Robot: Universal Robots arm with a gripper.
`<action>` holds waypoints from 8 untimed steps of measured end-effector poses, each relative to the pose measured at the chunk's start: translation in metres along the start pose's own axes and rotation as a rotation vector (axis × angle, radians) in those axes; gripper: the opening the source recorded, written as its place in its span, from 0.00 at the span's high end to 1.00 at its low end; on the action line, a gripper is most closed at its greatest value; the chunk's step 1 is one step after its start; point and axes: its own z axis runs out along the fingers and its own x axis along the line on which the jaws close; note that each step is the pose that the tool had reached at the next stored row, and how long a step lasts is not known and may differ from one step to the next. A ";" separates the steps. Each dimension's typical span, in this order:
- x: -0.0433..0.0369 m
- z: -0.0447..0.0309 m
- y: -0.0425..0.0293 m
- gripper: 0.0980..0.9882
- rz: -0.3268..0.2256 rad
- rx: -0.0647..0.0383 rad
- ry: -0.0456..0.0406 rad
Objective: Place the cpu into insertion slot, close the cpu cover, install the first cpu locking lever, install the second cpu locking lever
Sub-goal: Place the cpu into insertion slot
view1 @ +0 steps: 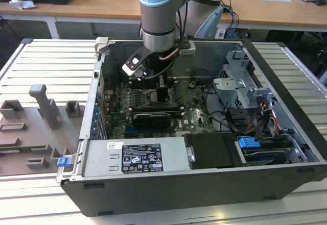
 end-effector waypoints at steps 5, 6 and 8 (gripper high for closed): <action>0.0001 -0.0045 0.0004 0.44 0.000 0.001 -0.0001; 0.0001 -0.0046 0.0004 0.51 0.000 0.000 0.0002; 0.0001 -0.0055 0.0005 0.72 0.000 0.001 -0.0001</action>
